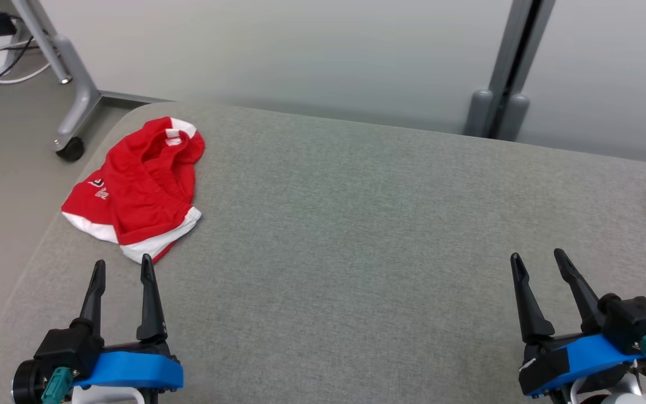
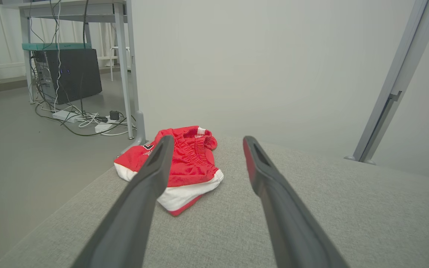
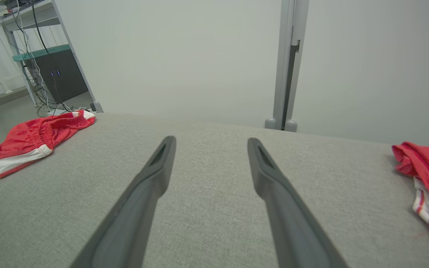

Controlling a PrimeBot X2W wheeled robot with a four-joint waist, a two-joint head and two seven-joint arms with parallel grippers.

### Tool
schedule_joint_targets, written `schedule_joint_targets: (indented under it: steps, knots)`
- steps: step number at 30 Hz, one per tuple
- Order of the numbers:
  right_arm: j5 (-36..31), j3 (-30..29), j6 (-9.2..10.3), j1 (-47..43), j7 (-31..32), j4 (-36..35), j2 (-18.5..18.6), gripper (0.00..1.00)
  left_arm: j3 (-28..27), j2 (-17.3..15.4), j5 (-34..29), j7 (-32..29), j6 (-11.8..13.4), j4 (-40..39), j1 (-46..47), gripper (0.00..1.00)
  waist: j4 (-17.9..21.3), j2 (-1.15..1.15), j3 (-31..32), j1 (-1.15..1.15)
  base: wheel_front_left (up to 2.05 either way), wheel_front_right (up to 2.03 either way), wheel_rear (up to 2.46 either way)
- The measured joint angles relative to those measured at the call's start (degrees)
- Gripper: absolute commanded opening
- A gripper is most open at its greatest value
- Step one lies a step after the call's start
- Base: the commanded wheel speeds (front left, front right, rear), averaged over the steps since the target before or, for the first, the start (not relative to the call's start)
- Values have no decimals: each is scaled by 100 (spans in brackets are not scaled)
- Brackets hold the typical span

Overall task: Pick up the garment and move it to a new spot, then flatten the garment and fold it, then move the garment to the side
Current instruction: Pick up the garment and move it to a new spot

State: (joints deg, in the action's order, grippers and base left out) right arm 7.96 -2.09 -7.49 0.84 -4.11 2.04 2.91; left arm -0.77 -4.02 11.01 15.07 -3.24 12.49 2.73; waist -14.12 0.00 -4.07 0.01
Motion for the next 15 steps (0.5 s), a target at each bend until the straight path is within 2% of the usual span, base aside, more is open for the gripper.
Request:
schedule_joint_targets:
  steps: [15]
  knots:
    - [-134,179,0,304,52,234,-2,100,-254,-46,85,0,103,-64,-10,100,-1095,0,-220,0,0,0,0]
